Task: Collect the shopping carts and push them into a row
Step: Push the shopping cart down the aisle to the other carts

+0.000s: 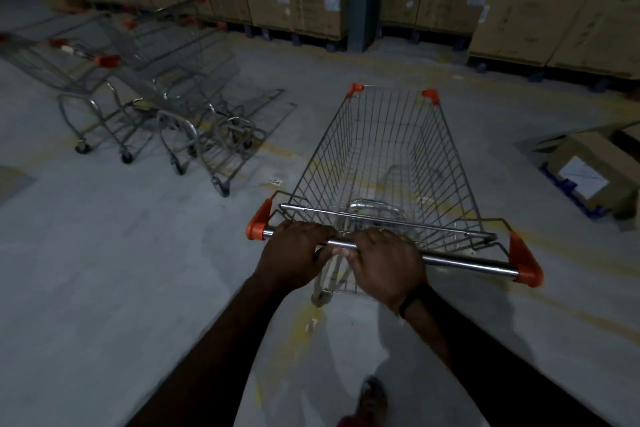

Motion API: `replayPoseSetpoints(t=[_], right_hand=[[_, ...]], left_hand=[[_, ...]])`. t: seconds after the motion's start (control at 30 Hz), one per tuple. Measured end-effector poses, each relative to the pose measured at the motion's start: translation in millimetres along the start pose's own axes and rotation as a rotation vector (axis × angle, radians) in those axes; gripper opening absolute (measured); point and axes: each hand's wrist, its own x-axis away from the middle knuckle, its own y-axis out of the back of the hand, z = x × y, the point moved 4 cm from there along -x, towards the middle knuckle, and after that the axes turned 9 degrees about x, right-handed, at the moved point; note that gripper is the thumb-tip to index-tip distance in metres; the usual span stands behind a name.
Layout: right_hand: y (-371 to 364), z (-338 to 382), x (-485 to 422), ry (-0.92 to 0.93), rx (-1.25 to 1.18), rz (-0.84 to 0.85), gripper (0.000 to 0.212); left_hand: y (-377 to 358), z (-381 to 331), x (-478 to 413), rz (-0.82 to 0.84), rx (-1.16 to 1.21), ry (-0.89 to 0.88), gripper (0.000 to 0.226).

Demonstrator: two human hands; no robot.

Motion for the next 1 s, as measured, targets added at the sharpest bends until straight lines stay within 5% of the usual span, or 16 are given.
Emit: replayPoseSetpoints(t=[0.4, 0.53, 0.7, 1.0], right_hand=[[52.2, 111.6, 60.3, 0.273, -0.206, 0.095, 0.069], [60.5, 128.4, 58.4, 0.298, -0.119, 0.209, 0.088], [70.6, 166.1, 49.3, 0.412, -0.074, 0.321, 0.121], [71.1, 234.1, 21.1, 0.62, -0.074, 0.314, 0.101]], left_hand=[[57.3, 8.5, 170.8, 0.037, -0.071, 0.297, 0.077], [79.5, 13.4, 212.1, 0.148, -0.193, 0.481, 0.068], [95.9, 14.1, 255.6, 0.089, -0.271, 0.611, 0.07], [119.9, 30.2, 299.4, 0.014, -0.314, 0.867, 0.069]])
